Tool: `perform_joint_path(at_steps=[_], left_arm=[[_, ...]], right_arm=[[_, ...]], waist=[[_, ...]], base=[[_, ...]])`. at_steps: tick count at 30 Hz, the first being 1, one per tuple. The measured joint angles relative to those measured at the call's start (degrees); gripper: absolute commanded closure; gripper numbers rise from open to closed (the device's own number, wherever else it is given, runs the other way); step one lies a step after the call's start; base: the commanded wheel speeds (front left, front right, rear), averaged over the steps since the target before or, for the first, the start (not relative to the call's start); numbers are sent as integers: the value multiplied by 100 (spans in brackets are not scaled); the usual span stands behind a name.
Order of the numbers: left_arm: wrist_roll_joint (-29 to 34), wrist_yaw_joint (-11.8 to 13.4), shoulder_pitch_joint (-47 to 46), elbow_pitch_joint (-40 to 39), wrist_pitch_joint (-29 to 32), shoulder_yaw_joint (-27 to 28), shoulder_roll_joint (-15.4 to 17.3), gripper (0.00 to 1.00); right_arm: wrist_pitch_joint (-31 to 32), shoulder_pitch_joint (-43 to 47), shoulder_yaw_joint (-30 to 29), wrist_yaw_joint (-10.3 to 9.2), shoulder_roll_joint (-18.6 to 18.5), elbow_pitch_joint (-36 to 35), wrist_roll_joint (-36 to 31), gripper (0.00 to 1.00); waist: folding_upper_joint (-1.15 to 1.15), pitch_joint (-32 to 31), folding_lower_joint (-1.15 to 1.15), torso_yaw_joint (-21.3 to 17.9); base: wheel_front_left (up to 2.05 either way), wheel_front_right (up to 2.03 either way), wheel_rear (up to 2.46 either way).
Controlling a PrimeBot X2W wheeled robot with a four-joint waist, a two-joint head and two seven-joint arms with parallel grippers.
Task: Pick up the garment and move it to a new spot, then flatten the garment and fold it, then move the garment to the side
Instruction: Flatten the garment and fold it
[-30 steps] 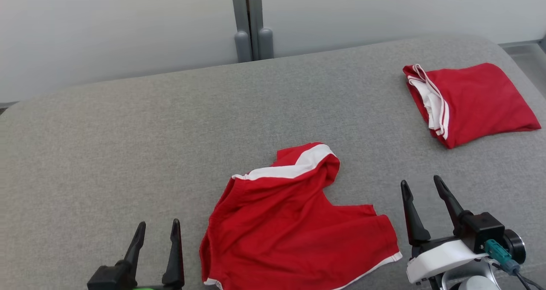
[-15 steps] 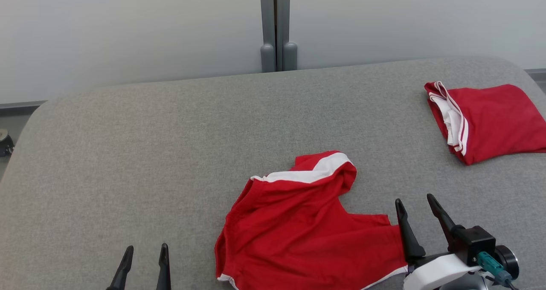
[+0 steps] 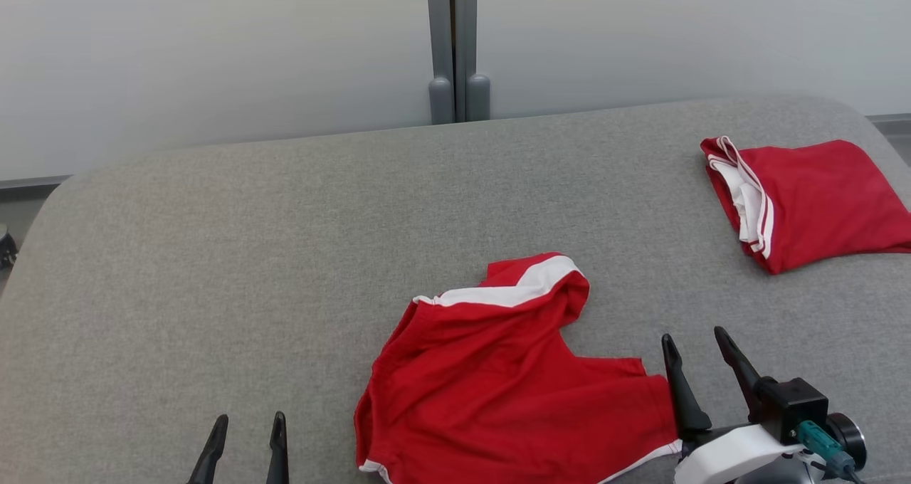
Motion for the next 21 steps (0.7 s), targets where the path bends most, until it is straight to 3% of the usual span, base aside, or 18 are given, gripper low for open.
perform_joint_path(at_steps=[2, 4, 10, 13, 21], left_arm=[[-1, -15, 24, 168, -8, -43, 12, 0], [24, -38, 78, 350, 103, -237, 123, 0], [-210, -63, 105, 225, 1141, -802, 533, 0], [-442, -65, 124, -59, 1515, -1215, 812, 0], [-918, -73, -17, -556, 1882, -1724, 1429, 0]], right_arm=[[56, -16, 11, 0, 0, 149, -5, 0], [520, -21, 189, -2, -56, 276, -140, 0], [2209, 110, 754, 0, -532, 214, 16, 0], [2744, 304, 793, 1, -712, 104, 110, 0], [3163, 346, 701, 0, -765, -89, 77, 0]], waist=[[0, -20, 0, -14], [0, -39, 0, -37], [0, -26, 0, -80], [0, 17, 0, -78], [0, 261, 0, -101]], base=[[0, 0, 0], [0, 0, 0], [0, 0, 0], [0, 0, 0], [0, 0, 0]])
